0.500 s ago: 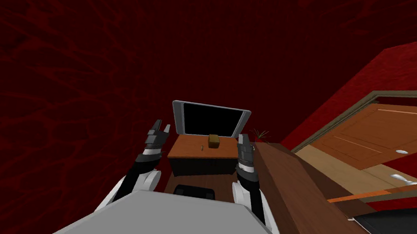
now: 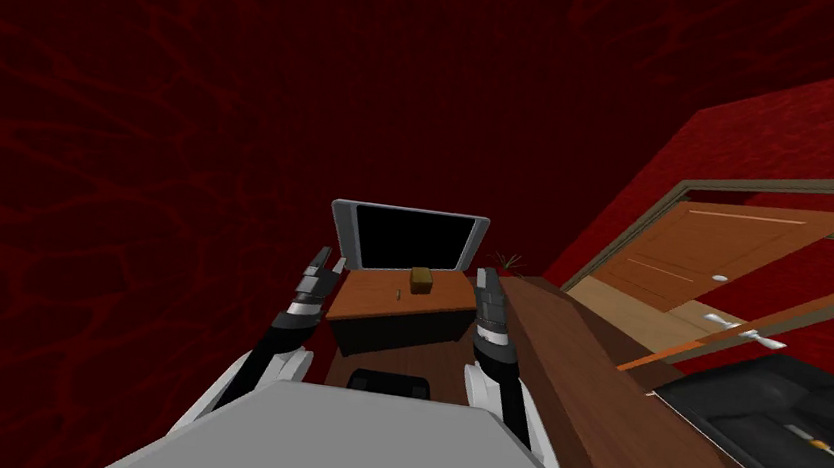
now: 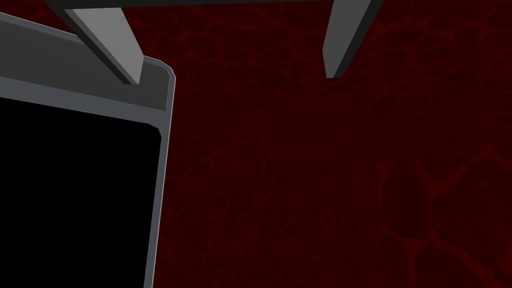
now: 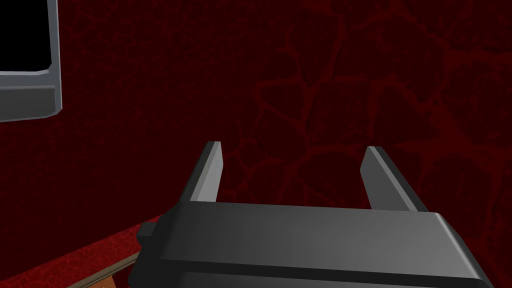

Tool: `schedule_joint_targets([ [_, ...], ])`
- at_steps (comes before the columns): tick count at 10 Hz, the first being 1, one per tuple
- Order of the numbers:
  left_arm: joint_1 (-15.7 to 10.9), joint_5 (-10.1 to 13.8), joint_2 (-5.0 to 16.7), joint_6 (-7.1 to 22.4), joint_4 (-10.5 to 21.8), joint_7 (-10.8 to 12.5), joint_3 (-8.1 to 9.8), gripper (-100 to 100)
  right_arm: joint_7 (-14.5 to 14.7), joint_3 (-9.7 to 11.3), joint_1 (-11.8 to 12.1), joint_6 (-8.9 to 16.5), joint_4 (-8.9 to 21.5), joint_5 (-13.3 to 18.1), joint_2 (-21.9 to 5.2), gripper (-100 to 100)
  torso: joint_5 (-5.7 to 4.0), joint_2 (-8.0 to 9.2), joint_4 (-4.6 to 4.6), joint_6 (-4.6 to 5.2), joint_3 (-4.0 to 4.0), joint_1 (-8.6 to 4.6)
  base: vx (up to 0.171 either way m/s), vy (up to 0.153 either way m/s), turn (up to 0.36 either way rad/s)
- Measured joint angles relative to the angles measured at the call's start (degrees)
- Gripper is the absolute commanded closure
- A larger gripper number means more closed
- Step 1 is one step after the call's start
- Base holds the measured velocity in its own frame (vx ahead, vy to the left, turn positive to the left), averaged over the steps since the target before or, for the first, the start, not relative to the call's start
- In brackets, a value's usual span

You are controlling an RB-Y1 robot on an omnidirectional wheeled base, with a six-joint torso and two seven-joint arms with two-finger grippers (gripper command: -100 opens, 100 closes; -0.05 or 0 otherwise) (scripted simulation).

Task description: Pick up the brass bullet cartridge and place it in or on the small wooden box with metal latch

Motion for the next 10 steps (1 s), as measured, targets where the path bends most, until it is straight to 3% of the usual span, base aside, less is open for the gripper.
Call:
schedule_joint_targets([
  [3,1.1,1.8,5.6,1.7,2.2,0.6,-0.38,-100,0.0,0.0,0.0,0.0,0.0,0.0,0.0,0,0.0,0.05,0.01,0.01,0.03,0.03,-0.03,0.0,-0.299],
  [4,1.2,2.1,7.0,1.6,4.3,0.5,-1.15,-100,0.0,0.0,0.0,0.0,0.0,0.0,0.0,0,0.01,0.04,0.01,0.01,0.03,0.01,-0.022,0.0,-0.087],
  [5,1.6,2.5,8.2,1.9,4.3,0.5,-1.21,-100,0.0,0.0,0.0,0.0,0.0,0.0,0.0,0,0.0,0.02,0.01,-0.04,0.02,0.02,-0.02,-0.009,-0.204],
  [10,4.8,6.0,17.2,4.7,8.6,1.6,-2.7,-100,0.0,0.0,0.0,0.0,0.0,0.0,0.0,0,0.0,0.06,0.02,-0.01,0.04,0.01,-0.031,-0.009,-0.372],
])
